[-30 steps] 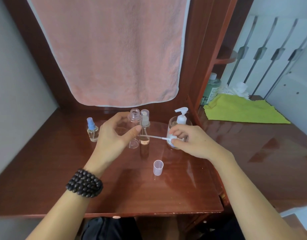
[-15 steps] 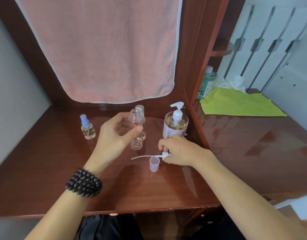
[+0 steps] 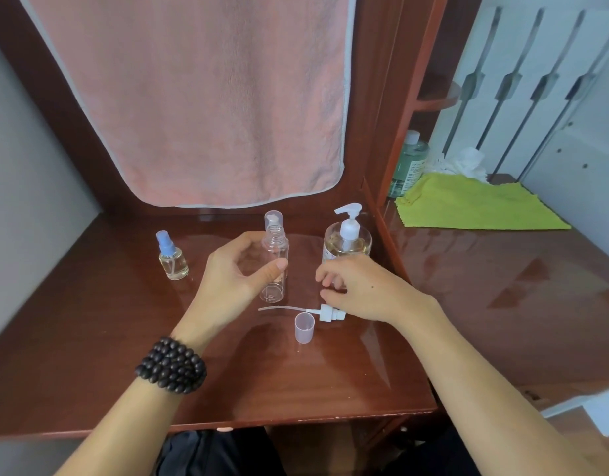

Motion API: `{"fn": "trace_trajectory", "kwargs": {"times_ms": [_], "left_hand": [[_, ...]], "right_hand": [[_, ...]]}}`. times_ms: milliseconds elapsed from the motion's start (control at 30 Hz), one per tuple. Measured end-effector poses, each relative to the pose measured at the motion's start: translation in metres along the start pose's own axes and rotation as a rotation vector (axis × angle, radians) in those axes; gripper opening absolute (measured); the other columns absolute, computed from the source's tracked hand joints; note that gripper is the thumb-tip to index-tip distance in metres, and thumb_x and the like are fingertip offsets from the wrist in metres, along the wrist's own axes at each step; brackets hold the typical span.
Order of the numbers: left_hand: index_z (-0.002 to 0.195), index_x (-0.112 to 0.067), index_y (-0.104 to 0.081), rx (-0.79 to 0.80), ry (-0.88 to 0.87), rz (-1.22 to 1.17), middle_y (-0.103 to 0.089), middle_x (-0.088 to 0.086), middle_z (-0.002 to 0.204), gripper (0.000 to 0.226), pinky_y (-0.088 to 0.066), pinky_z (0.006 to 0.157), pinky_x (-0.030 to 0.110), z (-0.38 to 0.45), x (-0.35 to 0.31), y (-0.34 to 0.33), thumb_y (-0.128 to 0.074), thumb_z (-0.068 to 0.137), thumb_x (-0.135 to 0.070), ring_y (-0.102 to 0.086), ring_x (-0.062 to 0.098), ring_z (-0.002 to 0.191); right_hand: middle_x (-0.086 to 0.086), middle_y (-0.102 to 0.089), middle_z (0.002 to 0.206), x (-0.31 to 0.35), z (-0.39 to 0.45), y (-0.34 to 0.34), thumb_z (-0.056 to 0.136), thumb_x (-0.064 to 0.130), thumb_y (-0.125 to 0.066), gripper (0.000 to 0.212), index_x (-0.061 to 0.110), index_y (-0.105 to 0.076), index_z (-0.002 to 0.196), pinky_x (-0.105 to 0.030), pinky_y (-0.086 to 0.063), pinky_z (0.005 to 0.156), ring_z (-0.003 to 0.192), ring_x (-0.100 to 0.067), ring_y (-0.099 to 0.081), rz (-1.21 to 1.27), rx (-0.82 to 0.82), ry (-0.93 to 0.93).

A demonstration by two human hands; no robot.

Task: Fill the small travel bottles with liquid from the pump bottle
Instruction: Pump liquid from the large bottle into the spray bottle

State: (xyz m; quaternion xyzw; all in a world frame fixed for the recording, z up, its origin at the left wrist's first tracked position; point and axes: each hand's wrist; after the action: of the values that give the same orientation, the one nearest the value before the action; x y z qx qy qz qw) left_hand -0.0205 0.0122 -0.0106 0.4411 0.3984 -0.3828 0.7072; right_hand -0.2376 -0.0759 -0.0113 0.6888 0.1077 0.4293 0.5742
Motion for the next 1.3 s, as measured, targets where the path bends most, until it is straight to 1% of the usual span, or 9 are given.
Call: {"fn": "trace_trajectory", "kwargs": {"times_ms": [200, 300, 367, 433, 567, 800, 1033, 1167, 1300], "left_hand": [[0.125, -0.022, -0.067, 0.034, -0.006, 0.116, -0.075, -0.009, 0.108, 0.036, -0.056, 0.095, 0.035, 0.019, -0.009, -0.014, -0.075, 0.090, -0.027, -0.071, 0.005, 0.100], [0.119, -0.029, -0.068, 0.057, -0.014, 0.205, -0.073, -0.007, 0.102, 0.026, -0.054, 0.089, 0.031, 0.030, -0.013, -0.028, -0.071, 0.093, -0.027, -0.069, 0.010, 0.094], [0.118, -0.028, -0.067, 0.078, -0.031, 0.267, -0.071, -0.004, 0.097, 0.023, -0.048, 0.083, 0.021, 0.036, -0.016, -0.039, -0.068, 0.095, -0.027, -0.066, 0.012, 0.090], [0.117, -0.019, -0.067, 0.089, -0.048, 0.334, -0.065, -0.001, 0.088, 0.023, -0.039, 0.071, 0.010, 0.042, -0.019, -0.047, -0.065, 0.096, -0.026, -0.058, 0.009, 0.079], [0.106, -0.011, -0.068, 0.084, -0.056, 0.425, -0.051, -0.006, 0.075, 0.021, -0.034, 0.064, 0.017, 0.052, -0.022, -0.060, -0.065, 0.096, -0.029, -0.046, 0.008, 0.071], [0.104, -0.010, -0.066, 0.112, -0.057, 0.427, -0.067, 0.001, 0.081, 0.018, -0.051, 0.077, 0.037, 0.059, -0.019, -0.070, -0.068, 0.094, -0.025, -0.063, 0.018, 0.079], [0.096, -0.012, -0.060, 0.096, -0.169, 0.473, -0.060, 0.000, 0.081, 0.014, -0.034, 0.067, 0.021, 0.068, -0.019, -0.075, -0.066, 0.094, -0.025, -0.053, 0.014, 0.075], [0.096, -0.010, -0.060, 0.090, -0.188, 0.477, -0.058, 0.002, 0.084, 0.011, -0.033, 0.074, 0.008, 0.071, -0.018, -0.079, -0.064, 0.096, -0.021, -0.049, 0.007, 0.078], [0.097, -0.010, -0.060, 0.088, -0.183, 0.450, -0.058, 0.002, 0.085, 0.008, -0.035, 0.073, 0.011, 0.071, -0.017, -0.080, -0.065, 0.094, -0.016, -0.050, 0.012, 0.078]], "right_hand": [[0.015, -0.061, 0.082, 0.009, 0.004, 0.019, 0.085, 0.005, -0.064, 0.019, 0.016, -0.071, 0.100, -0.011, -0.042, 0.066, 0.059, -0.010, -0.054, 0.155, -0.629, 0.119], [0.009, -0.061, 0.095, 0.001, 0.008, 0.024, 0.084, 0.001, -0.063, 0.026, 0.012, -0.070, 0.106, -0.008, -0.039, 0.075, 0.070, -0.003, -0.054, 0.146, -0.750, 0.089], [0.003, -0.061, 0.106, -0.005, 0.011, 0.028, 0.084, 0.002, -0.062, 0.030, 0.011, -0.069, 0.111, -0.014, -0.041, 0.087, 0.089, 0.000, -0.054, 0.101, -0.759, 0.079], [0.000, -0.060, 0.115, -0.009, 0.015, 0.035, 0.083, 0.007, -0.058, 0.034, 0.010, -0.068, 0.115, -0.032, -0.046, 0.095, 0.104, -0.015, -0.057, 0.045, -0.750, 0.076], [0.000, -0.062, 0.115, -0.019, 0.020, 0.046, 0.080, 0.011, -0.052, 0.039, 0.010, -0.069, 0.115, -0.050, -0.048, 0.090, 0.107, -0.022, -0.059, -0.064, -0.673, 0.071], [0.002, -0.063, 0.119, -0.031, 0.015, 0.036, 0.083, 0.003, -0.057, 0.036, 0.010, -0.071, 0.115, -0.046, -0.042, 0.086, 0.110, -0.018, -0.058, -0.142, -0.669, 0.117], [0.002, -0.066, 0.121, -0.034, 0.017, 0.035, 0.082, 0.003, -0.054, 0.039, 0.009, -0.072, 0.116, -0.045, -0.047, 0.087, 0.111, -0.016, -0.062, -0.103, -0.665, 0.124], [0.001, -0.069, 0.117, -0.032, 0.020, 0.035, 0.082, 0.004, -0.050, 0.040, 0.010, -0.073, 0.113, -0.047, -0.050, 0.084, 0.106, -0.015, -0.066, -0.075, -0.689, 0.130], [0.000, -0.069, 0.114, -0.032, 0.021, 0.033, 0.077, -0.001, -0.047, 0.044, 0.008, -0.072, 0.112, -0.048, -0.050, 0.080, 0.102, -0.016, -0.066, -0.072, -0.701, 0.132]]}}
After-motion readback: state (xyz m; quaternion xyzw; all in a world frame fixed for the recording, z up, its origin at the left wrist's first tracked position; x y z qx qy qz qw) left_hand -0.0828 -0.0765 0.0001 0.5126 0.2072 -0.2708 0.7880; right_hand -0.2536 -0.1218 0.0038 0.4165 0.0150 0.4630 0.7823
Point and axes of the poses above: each hand's wrist, its own z-axis towards the middle knuckle, its own y-axis out of the back of the hand, x = y × z
